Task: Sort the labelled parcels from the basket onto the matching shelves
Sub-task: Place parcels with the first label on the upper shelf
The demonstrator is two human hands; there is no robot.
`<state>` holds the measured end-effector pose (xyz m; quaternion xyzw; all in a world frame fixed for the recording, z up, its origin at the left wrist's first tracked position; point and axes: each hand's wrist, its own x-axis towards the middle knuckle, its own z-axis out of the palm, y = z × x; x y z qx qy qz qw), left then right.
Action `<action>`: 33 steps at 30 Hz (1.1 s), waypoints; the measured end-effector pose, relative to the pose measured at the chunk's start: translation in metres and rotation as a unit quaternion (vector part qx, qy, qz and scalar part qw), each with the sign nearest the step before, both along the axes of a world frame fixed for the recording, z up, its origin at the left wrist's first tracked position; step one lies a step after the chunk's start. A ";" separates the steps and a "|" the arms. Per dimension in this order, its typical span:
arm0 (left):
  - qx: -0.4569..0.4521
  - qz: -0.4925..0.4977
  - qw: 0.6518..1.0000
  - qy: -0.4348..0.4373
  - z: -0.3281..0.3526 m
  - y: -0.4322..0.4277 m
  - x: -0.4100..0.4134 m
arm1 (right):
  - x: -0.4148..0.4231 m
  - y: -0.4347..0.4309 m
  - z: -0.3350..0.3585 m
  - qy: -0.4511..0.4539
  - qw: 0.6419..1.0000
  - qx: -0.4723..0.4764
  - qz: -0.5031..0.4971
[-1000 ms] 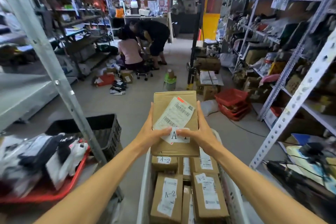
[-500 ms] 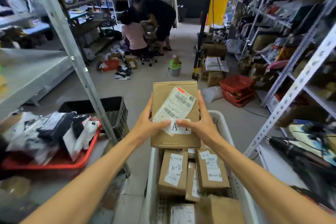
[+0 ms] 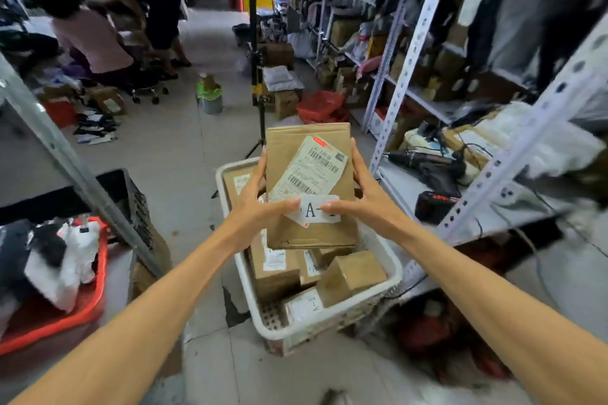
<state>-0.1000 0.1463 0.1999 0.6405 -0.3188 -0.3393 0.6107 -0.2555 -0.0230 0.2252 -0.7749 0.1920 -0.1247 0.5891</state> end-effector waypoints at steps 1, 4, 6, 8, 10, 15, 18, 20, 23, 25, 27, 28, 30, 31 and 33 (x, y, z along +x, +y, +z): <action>0.000 -0.017 1.000 -0.004 0.002 0.001 -0.008 | -0.013 0.004 -0.001 -0.006 1.000 0.010 -0.015; -0.009 -0.058 0.998 -0.018 0.012 0.000 -0.031 | -0.047 0.017 0.003 -0.034 0.998 0.019 -0.053; -0.018 -0.076 0.997 -0.020 0.022 -0.002 -0.049 | -0.070 0.023 0.009 -0.048 0.996 0.013 -0.071; -0.029 -0.100 0.994 -0.023 0.029 -0.005 -0.069 | -0.095 0.026 0.014 -0.052 0.994 0.012 -0.096; -0.039 -0.119 0.992 -0.034 0.035 -0.005 -0.092 | -0.123 0.036 0.020 -0.058 0.992 0.008 -0.113; -0.032 -0.163 0.986 -0.026 0.041 0.002 -0.161 | -0.203 0.063 0.025 -0.066 0.986 0.004 -0.152; -0.038 -0.200 0.978 -0.038 0.042 0.002 -0.210 | -0.257 0.080 0.024 -0.072 0.982 0.016 -0.174; -0.034 -0.218 0.975 -0.032 0.041 -0.004 -0.232 | -0.284 0.086 0.023 -0.078 0.979 0.003 -0.189; -0.019 -0.270 0.962 -0.026 0.040 -0.016 -0.276 | -0.337 0.096 0.019 -0.073 0.971 -0.007 -0.230; -0.016 -0.313 0.949 -0.027 0.038 -0.027 -0.307 | -0.373 0.105 0.018 -0.059 0.960 -0.005 -0.275; -0.022 -0.362 0.931 -0.031 0.036 -0.039 -0.339 | -0.409 0.115 0.017 -0.065 0.945 -0.001 -0.321; -0.027 -0.388 0.921 -0.032 0.035 -0.046 -0.355 | -0.426 0.118 0.016 -0.071 0.937 0.006 -0.342; -0.034 -0.434 0.900 -0.025 0.033 -0.058 -0.386 | -0.459 0.126 0.016 -0.069 0.920 0.016 -0.385; -0.034 -0.456 0.889 -0.022 0.032 -0.064 -0.402 | -0.474 0.131 0.015 -0.061 0.909 0.015 -0.412; -0.034 -0.502 0.864 -0.015 0.031 -0.074 -0.432 | -0.501 0.142 0.013 -0.054 0.882 0.016 -0.467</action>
